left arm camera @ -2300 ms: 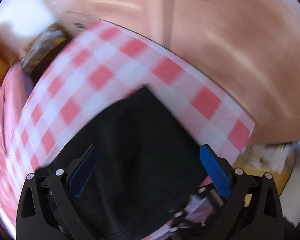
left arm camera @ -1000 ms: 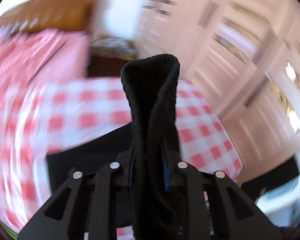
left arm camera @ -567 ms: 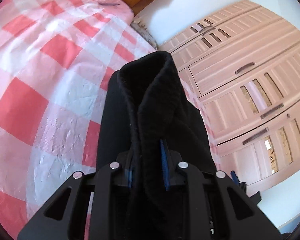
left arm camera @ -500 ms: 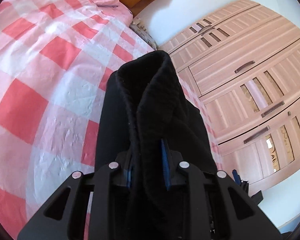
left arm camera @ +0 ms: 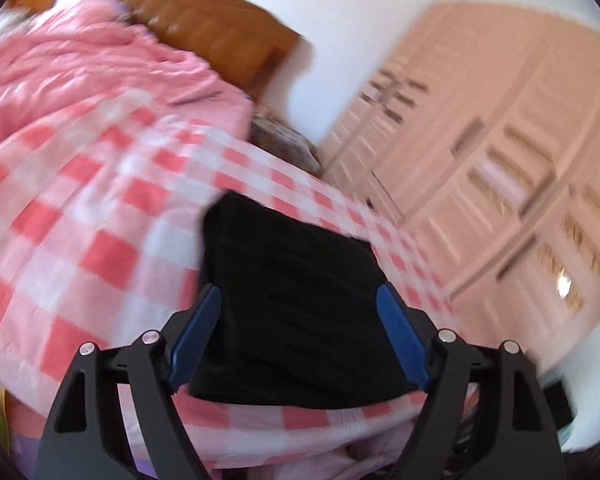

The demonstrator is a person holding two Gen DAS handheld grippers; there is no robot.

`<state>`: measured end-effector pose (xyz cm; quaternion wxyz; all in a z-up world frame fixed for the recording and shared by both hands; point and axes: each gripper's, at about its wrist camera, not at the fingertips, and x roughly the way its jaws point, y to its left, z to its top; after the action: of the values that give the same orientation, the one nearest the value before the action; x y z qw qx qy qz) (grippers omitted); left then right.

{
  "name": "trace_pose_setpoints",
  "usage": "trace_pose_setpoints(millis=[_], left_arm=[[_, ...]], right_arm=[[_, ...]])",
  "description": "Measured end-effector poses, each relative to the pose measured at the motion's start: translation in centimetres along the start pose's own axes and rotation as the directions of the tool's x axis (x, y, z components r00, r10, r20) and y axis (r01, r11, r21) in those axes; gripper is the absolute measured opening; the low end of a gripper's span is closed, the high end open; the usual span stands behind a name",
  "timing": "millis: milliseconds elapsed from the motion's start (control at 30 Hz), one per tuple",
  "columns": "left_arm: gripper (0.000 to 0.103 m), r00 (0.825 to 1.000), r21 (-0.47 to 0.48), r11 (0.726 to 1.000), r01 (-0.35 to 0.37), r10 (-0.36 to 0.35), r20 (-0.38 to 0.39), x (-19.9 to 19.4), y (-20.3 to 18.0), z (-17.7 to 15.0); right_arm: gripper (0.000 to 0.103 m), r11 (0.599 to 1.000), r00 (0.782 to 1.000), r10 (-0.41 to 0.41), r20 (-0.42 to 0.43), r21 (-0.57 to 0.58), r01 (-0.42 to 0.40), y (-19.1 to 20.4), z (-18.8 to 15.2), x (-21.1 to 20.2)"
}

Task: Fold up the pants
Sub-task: 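Carry the lifted sweatpants bundle with the left tool and lower it onto the bed, then open the left tool to release the bundle while the right tool withdraws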

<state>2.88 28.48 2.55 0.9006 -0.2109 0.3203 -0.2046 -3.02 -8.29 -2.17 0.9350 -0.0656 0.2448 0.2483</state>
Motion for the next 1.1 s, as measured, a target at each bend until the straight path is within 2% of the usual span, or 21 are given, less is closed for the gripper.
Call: trace_pose_setpoints(millis=[67, 133, 267, 333, 400, 467, 533, 600, 667, 733, 867, 933, 967, 1033, 1100], left_arm=[[0.082, 0.999, 0.089, 0.996, -0.031, 0.033, -0.017, 1.9, -2.2, -0.4], [0.082, 0.994, 0.195, 0.976, -0.101, 0.109, -0.032, 4.3, -4.3, -1.3], [0.082, 0.978, 0.3, 0.941, -0.158, 0.191, -0.084, 7.7, -5.8, -3.6], [0.082, 0.962, 0.326, 0.924, -0.198, 0.247, -0.117, 8.8, -5.3, -5.0], [0.082, 0.96, 0.394, 0.893, -0.219, 0.269, -0.077, 8.8, -5.3, -6.5], [0.083, 0.958, 0.43, 0.873, -0.229, 0.28, -0.057, 8.7, -5.5, -7.4], [0.084, 0.963, 0.413, 0.882, -0.226, 0.267, -0.042, 8.6, -5.2, -7.6], [0.085, 0.966, 0.392, 0.892, -0.224, 0.256, -0.033, 8.6, -4.9, -7.6], [0.086, 0.964, 0.396, 0.887, -0.238, 0.265, -0.015, 8.6, -5.0, -7.9], [0.086, 0.964, 0.389, 0.888, -0.244, 0.266, -0.003, 8.6, -5.0, -8.0], [0.086, 0.968, 0.385, 0.892, -0.236, 0.25, 0.015, 8.5, -4.9, -7.8], [0.086, 0.969, 0.388, 0.891, -0.237, 0.248, 0.024, 8.5, -5.0, -7.9], [0.086, 0.969, 0.389, 0.89, -0.238, 0.246, 0.029, 8.5, -4.9, -8.0], [0.086, 0.969, 0.391, 0.889, -0.237, 0.244, 0.033, 8.4, -4.9, -8.2], [0.086, 0.969, 0.397, 0.887, -0.235, 0.244, 0.03, 8.4, -4.9, -8.2]], right_arm=[[0.098, 0.997, 1.0, 0.011, 0.019, 0.077, -0.012, -1.0, 1.3, 0.4], [0.098, 0.99, 1.0, 0.025, 0.012, 0.139, -0.027, -2.0, 2.8, 1.9], [0.098, 0.994, 1.0, 0.027, -0.003, 0.106, -0.027, -1.5, 4.6, 4.7], [0.098, 0.999, 0.996, 0.001, -0.088, 0.048, 0.003, -0.7, 3.7, 6.7], [0.098, 1.0, 0.988, 0.003, -0.154, 0.02, 0.0, 0.0, 1.6, 8.0], [0.098, 0.988, 0.983, 0.085, -0.164, 0.139, -0.062, -1.3, 0.1, 8.4], [0.098, 0.977, 0.976, 0.128, -0.176, 0.189, -0.094, -2.0, -0.4, 8.6], [0.098, 0.985, 0.976, 0.108, -0.188, 0.153, -0.079, -1.6, -0.2, 8.3], [0.098, 0.992, 0.974, 0.086, -0.209, 0.113, -0.063, -1.0, 0.4, 7.9], [0.098, 0.992, 0.965, 0.106, -0.239, 0.093, -0.086, -0.9, 1.2, 7.5], [0.098, 0.975, 0.968, 0.197, -0.152, 0.138, -0.177, -2.6, 4.3, 6.2], [0.098, 0.958, 0.965, 0.234, -0.115, 0.195, -0.209, -3.9, 7.0, 7.3], [0.098, 0.945, 0.956, 0.273, -0.108, 0.216, -0.245, -4.3, 8.1, 8.3], [0.098, 0.912, 0.924, 0.366, -0.112, 0.242, -0.332, -4.5, 10.1, 11.3], [0.098, 0.874, 0.869, 0.463, -0.177, 0.257, -0.413, -4.0, 11.9, 15.6]])
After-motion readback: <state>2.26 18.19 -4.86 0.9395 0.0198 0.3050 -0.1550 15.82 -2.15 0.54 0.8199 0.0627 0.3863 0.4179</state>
